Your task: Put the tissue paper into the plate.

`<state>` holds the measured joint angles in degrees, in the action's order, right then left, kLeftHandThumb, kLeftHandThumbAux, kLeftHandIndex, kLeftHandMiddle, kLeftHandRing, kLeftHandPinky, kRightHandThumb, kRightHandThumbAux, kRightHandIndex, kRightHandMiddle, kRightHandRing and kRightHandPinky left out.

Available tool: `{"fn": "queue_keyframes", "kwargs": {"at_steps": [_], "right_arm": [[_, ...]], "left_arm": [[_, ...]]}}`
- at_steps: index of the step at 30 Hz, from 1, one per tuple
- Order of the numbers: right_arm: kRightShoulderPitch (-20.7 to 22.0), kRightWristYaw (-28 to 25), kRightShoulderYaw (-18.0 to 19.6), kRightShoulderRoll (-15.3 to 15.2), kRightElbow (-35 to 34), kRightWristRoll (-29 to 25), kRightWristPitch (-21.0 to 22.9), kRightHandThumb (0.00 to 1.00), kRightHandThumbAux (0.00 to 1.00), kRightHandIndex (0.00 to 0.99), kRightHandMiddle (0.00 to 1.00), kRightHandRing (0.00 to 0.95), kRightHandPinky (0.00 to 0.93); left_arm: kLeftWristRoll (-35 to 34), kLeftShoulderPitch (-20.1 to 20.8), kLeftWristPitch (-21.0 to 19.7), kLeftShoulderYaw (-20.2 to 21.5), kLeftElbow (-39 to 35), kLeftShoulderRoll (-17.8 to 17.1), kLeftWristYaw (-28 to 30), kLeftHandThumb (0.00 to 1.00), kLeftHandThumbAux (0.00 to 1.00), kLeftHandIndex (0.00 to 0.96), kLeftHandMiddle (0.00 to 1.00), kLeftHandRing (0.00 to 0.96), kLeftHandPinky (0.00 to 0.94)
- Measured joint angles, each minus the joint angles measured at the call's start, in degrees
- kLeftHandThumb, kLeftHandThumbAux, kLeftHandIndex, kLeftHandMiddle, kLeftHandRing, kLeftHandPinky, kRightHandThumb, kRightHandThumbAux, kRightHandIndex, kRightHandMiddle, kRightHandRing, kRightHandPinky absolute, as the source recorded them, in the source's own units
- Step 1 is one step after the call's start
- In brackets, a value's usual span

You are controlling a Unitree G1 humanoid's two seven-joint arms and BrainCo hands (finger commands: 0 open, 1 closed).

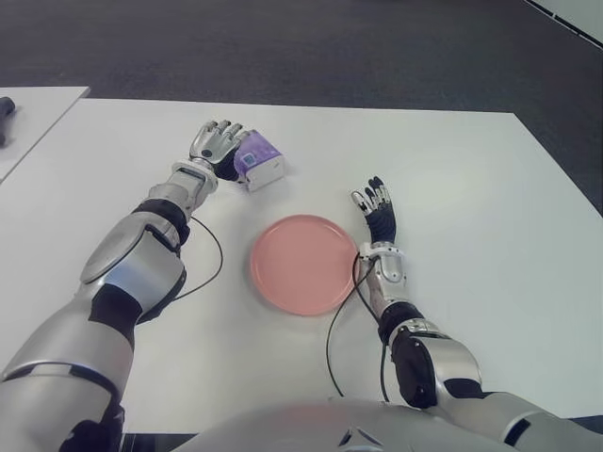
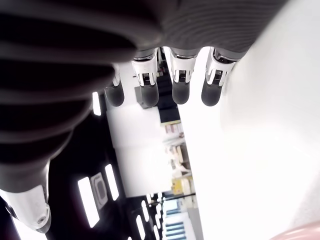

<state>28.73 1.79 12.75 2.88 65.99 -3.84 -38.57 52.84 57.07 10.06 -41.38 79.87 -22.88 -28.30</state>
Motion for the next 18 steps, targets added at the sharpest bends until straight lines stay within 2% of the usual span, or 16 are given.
{"fn": "queue_keyframes", "kwargs": {"at_steps": [9,18], "right_arm": [[0.10,1.92,-0.88,-0.38,0.46,1.45,-0.32,0.172,0.673,0.026,0.017,0.008,0.052],[0.31,1.30,-1.02,-0.77,0.93,1.47,-0.43,0.159,0.701,0.012,0.001,0.000,0.034]], "left_arm": [[0.56,-0.84,-0.24,-0.69,0.04,-0.22,2.16,0.006,0.494,0.009,0.000,0.000,0.000],[1.67,-1.71,0.22,-2.11,0.03,-0.35,2.23,0.000,0.468,0.031,0.000,0.000,0.015]]}}
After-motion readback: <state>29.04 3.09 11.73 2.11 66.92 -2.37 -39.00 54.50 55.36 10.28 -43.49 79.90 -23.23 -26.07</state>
